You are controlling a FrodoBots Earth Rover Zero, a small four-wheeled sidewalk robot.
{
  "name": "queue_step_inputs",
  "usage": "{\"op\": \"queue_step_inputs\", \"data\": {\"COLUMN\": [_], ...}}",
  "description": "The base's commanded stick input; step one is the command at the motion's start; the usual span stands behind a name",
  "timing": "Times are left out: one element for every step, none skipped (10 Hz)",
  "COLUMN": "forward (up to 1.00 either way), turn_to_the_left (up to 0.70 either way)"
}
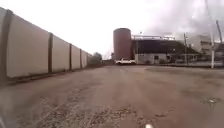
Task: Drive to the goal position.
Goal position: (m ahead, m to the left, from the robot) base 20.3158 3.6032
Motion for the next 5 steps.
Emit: {"op": "queue_step_inputs", "data": {"forward": [0.60, 0.60, 0.60, 0.60, 0.60], "turn_to_the_left": [0.00, 0.00, 0.00, 0.00, 0.00]}}
